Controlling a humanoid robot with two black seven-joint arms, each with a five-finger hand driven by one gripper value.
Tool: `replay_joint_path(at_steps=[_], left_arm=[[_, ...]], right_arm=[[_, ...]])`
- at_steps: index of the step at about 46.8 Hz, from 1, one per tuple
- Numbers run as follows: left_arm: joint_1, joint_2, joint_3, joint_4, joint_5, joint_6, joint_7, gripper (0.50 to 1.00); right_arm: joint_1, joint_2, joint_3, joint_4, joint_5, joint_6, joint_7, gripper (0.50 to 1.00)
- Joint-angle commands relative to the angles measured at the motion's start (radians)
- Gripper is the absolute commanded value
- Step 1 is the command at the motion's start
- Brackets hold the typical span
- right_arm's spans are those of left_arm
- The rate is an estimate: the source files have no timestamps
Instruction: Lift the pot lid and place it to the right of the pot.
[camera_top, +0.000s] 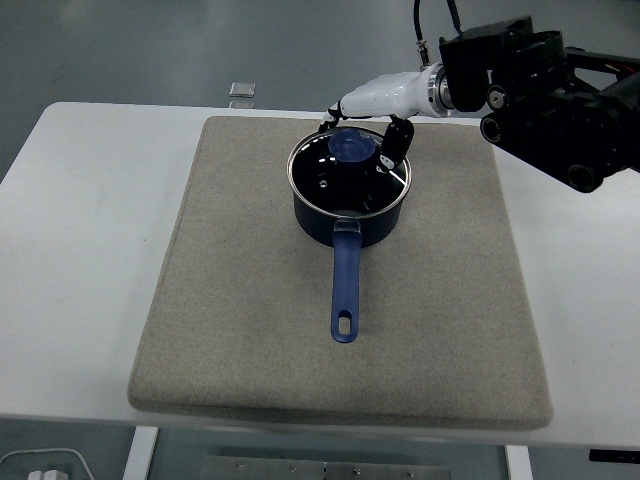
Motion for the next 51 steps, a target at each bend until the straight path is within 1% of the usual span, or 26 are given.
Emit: replay_joint_path(at_steps=[1,5,6,7,10,41,46,51], left_arm=[[0.0,0.0,0.0,0.0,0.0,0.0,0.0,1.0],[0.0,0.0,0.0,0.0,0.0,0.0,0.0,1.0],[0.0,0.0,0.0,0.0,0.0,0.0,0.0,1.0],[0.0,0.0,0.0,0.0,0.0,0.0,0.0,1.0],[0.0,0.0,0.0,0.0,0.0,0.0,0.0,1.0],[0.0,0.0,0.0,0.0,0.0,0.0,0.0,1.0],[0.0,0.0,0.0,0.0,0.0,0.0,0.0,1.0],[0.0,0.0,0.0,0.0,0.0,0.0,0.0,1.0]], right_arm=[[-0.001,0.002,0.002,0.0,0.0,0.002,0.0,0.893],[-0.001,0.003,0.004,0.0,0.002,0.003,0.003,0.848],[-0.001,0.003,0.004,0.0,0.002,0.003,0.003,0.828],[-0.001,0.003,0.004,0.0,0.002,0.003,0.003,0.817],[-0.001,0.003,0.002,0.0,0.002,0.003,0.005,0.801],[-0.004,0.003,0.005,-0.006,0.0,0.006,0.005,0.795],[0.001,0.003,0.005,-0.006,0.0,0.012,0.005,0.766],[0.001,0.002,0.008,-0.006,0.002,0.017,0.005,0.75]])
